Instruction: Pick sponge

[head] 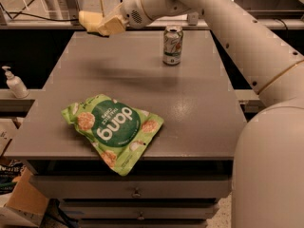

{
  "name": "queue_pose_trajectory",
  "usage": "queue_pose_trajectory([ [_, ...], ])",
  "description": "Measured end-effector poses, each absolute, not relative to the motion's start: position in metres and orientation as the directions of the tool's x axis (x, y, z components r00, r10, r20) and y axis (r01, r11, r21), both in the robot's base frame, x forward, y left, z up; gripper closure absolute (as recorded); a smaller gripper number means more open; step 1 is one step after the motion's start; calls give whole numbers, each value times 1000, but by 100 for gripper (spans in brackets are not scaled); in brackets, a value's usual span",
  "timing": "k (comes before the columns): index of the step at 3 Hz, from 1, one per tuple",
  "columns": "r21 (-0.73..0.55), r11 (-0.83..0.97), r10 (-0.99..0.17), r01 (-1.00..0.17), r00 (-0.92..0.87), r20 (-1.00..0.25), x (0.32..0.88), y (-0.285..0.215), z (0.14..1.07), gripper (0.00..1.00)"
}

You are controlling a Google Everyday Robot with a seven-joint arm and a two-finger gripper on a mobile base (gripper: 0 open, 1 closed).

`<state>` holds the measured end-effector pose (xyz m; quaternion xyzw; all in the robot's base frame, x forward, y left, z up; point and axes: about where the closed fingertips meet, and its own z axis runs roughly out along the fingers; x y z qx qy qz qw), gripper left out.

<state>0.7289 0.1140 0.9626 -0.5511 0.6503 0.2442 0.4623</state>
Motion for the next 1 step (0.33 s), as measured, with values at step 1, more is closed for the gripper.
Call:
queue_pose_trajectory([
  [1, -192, 274, -493, -942, 34, -869, 729, 114, 962, 100],
])
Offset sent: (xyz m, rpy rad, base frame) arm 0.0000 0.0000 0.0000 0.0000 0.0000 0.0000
